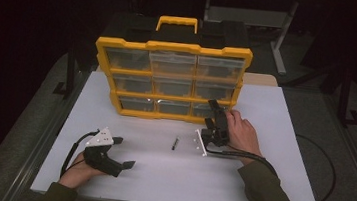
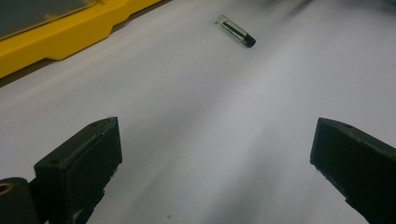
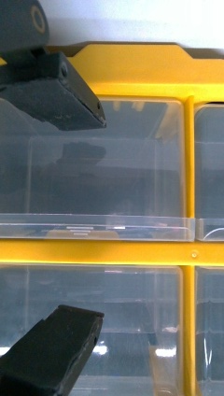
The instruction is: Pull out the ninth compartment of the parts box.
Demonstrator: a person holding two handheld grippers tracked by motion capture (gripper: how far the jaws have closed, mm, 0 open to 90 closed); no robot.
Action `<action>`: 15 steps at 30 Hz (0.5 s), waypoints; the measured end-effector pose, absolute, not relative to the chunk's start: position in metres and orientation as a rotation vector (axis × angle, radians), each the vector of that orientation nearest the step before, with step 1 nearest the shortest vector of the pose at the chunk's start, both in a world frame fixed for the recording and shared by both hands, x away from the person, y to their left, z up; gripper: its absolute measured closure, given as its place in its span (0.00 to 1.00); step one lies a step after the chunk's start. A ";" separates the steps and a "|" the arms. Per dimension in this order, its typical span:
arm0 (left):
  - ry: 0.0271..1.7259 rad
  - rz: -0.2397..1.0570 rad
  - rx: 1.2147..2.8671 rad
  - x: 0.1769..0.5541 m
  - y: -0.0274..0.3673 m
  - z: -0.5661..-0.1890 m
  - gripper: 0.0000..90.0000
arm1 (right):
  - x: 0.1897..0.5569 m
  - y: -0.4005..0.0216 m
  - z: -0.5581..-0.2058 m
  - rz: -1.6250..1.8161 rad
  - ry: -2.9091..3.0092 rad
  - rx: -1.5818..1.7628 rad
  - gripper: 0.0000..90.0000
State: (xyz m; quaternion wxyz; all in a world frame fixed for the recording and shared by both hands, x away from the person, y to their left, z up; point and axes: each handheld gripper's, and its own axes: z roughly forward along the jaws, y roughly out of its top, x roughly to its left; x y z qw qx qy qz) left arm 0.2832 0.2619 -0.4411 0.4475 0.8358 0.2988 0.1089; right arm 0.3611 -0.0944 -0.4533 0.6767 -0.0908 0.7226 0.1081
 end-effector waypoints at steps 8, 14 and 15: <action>0.736 0.272 2.072 0.283 0.262 -0.441 0.02 | 0.360 -0.094 -0.453 0.235 1.620 -0.204 0.15; 0.737 0.271 2.071 0.283 0.262 -0.441 0.02 | 0.360 -0.094 -0.453 0.221 1.630 -0.205 0.20; 0.737 0.271 2.071 0.283 0.262 -0.441 0.02 | 0.360 -0.094 -0.453 0.219 1.631 -0.204 0.21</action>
